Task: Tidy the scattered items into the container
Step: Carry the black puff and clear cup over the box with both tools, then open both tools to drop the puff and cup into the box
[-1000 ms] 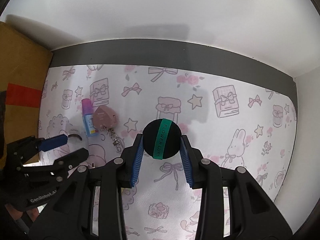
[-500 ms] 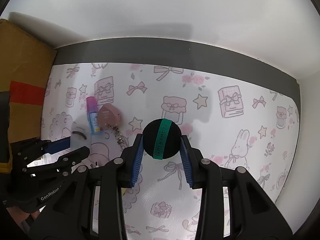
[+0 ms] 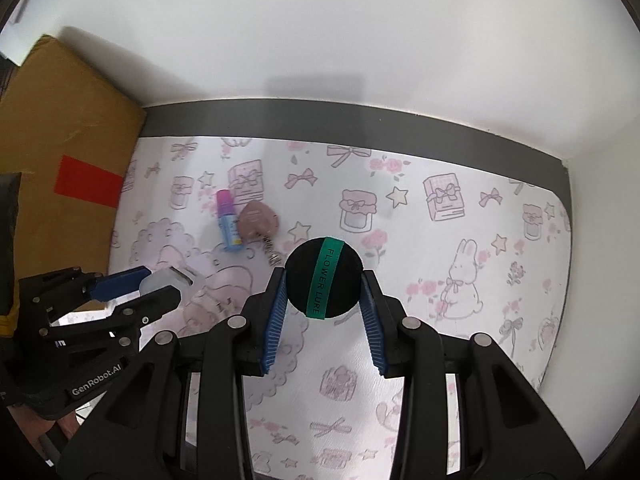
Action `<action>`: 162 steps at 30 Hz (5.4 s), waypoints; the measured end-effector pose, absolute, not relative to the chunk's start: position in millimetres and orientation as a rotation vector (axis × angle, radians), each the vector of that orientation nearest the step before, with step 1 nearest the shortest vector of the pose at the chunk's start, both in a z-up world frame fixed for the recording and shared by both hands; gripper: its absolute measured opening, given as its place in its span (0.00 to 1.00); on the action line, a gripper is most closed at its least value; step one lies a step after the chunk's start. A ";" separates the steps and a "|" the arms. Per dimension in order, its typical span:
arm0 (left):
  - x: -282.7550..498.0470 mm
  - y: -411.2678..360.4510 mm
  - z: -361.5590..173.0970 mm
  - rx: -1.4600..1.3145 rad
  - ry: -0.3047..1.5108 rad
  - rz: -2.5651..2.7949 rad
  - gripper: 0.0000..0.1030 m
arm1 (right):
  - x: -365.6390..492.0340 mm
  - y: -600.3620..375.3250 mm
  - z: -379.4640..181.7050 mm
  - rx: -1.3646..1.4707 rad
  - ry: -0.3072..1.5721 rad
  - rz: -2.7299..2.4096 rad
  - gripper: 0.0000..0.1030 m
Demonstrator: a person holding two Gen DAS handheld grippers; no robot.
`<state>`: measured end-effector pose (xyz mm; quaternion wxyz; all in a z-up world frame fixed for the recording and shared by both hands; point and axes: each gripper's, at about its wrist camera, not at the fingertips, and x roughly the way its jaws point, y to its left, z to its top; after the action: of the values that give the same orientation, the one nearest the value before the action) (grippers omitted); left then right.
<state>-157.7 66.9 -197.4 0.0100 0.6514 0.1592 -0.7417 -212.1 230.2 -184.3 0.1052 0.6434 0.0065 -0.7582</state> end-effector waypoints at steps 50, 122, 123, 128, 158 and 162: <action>-86.6 -3.6 -13.4 1.552 0.586 -2.609 0.34 | -132.9 133.0 -23.0 1.558 -0.039 -2.386 0.36; 22.7 -232.7 -41.4 1.290 0.850 -2.307 0.34 | -212.1 -118.9 -24.9 1.437 0.292 -2.058 0.36; 22.2 -233.2 -44.8 1.299 0.860 -2.306 0.34 | -213.2 -120.4 -26.9 1.441 0.290 -2.054 0.36; 13.8 -227.3 -55.7 1.339 0.874 -2.316 0.34 | -219.8 -125.3 -34.4 1.459 0.285 -2.048 0.36; -40.6 -213.1 -101.7 1.451 0.920 -2.288 0.38 | -273.7 -98.8 -60.2 1.508 0.258 -2.069 0.45; -33.3 -216.0 -95.8 1.415 0.897 -2.280 0.76 | -269.8 -98.9 -52.5 1.474 0.273 -2.104 0.79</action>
<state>-33.3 -216.0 -95.8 0.1553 0.4939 0.3132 -0.7961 -269.8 -98.9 -52.5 0.2756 0.5486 0.1015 -0.7828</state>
